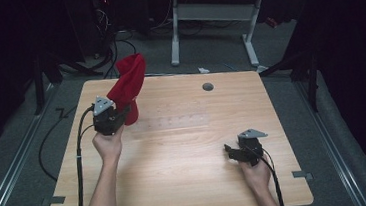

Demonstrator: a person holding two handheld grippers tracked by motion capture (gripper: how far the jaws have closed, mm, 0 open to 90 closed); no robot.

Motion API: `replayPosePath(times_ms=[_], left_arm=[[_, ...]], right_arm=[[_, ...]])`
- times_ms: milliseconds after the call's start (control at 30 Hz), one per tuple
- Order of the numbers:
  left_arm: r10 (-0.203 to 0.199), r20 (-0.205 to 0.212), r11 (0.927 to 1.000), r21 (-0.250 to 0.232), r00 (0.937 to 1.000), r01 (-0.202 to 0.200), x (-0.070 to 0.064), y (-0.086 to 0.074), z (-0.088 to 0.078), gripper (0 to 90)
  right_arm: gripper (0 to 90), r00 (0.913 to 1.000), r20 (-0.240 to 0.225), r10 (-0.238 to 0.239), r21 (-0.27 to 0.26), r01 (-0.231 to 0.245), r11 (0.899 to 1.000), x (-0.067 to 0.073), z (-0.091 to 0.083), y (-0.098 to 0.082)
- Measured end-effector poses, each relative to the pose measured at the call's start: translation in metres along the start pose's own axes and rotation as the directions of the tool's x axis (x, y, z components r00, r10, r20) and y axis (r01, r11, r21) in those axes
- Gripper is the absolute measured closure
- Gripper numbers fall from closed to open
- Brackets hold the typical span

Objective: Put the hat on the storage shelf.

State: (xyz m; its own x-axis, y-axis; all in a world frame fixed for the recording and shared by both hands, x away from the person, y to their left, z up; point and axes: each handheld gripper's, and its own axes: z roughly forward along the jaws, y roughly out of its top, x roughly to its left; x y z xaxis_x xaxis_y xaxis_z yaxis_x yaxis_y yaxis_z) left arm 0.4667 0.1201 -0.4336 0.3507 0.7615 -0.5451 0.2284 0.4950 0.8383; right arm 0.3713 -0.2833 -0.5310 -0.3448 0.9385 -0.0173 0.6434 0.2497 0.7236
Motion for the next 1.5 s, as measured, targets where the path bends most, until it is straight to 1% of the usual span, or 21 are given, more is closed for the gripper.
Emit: replayPosePath(times_ms=[233,433,567,633,833,933,1000,1033,1200,1267,1400,1500], left_arm=[[0.000,-0.011,1.0000,0.004,0.9999,0.000,0.002,-0.009,0.004,85.5],[-0.006,-0.016,1.0000,0.007,0.9999,0.006,0.004,-0.012,0.003,85.3],[-0.022,-0.017,0.9997,0.011,0.9996,0.022,0.008,-0.015,0.002,85.2],[-0.027,-0.024,0.9994,0.022,0.9993,0.027,0.010,-0.021,0.002,85.1],[-0.027,-0.024,0.9992,0.029,0.9994,0.027,0.012,-0.023,0.000,84.9],[-0.043,-0.024,0.9985,0.032,0.9988,0.044,0.014,-0.023,-0.001,84.6],[-0.047,-0.023,0.9980,0.041,0.9986,0.048,0.014,-0.023,-0.003,84.3],[-0.041,-0.021,0.9978,0.051,0.9989,0.042,0.013,-0.024,-0.004,84.1],[-0.050,-0.020,0.9967,0.063,0.9986,0.051,0.014,-0.025,-0.006,83.9],[-0.061,-0.022,0.9956,0.070,0.9979,0.062,0.014,-0.026,-0.007,83.6],[-0.057,-0.027,0.9941,0.090,0.9980,0.059,0.015,-0.028,-0.010,83.3],[-0.064,-0.033,0.9927,0.100,0.9974,0.067,0.016,-0.029,-0.012,82.2]], right_arm=[[33.7,1.0000,0.000,0.000,0.000,0.000,1.000,0.000,0.000,0.000],[33.7,1.0000,0.000,0.000,0.000,0.000,1.000,0.000,0.000,0.000],[33.7,1.0000,-0.001,-0.001,0.001,0.001,1.000,0.000,0.000,0.000],[33.7,1.0000,-0.001,-0.006,0.000,0.006,1.000,0.000,0.000,0.000],[33.6,1.0000,-0.002,-0.006,0.001,0.006,1.000,0.000,0.000,0.000],[33.6,1.0000,-0.002,-0.006,0.000,0.006,1.000,0.000,0.000,0.000],[33.5,1.0000,-0.002,-0.006,0.000,0.006,1.000,0.000,0.000,0.000],[33.5,1.0000,-0.002,-0.006,0.000,0.006,1.000,0.000,0.000,0.000],[33.5,1.0000,-0.002,-0.006,0.000,0.006,1.000,0.000,0.000,0.000],[33.5,1.0000,-0.002,-0.006,0.000,0.006,1.000,0.000,0.000,0.000],[33.4,1.0000,-0.002,-0.006,0.000,0.006,1.000,0.000,0.000,0.000],[33.3,1.0000,-0.002,-0.006,0.001,0.006,1.000,0.000,0.000,0.000]])
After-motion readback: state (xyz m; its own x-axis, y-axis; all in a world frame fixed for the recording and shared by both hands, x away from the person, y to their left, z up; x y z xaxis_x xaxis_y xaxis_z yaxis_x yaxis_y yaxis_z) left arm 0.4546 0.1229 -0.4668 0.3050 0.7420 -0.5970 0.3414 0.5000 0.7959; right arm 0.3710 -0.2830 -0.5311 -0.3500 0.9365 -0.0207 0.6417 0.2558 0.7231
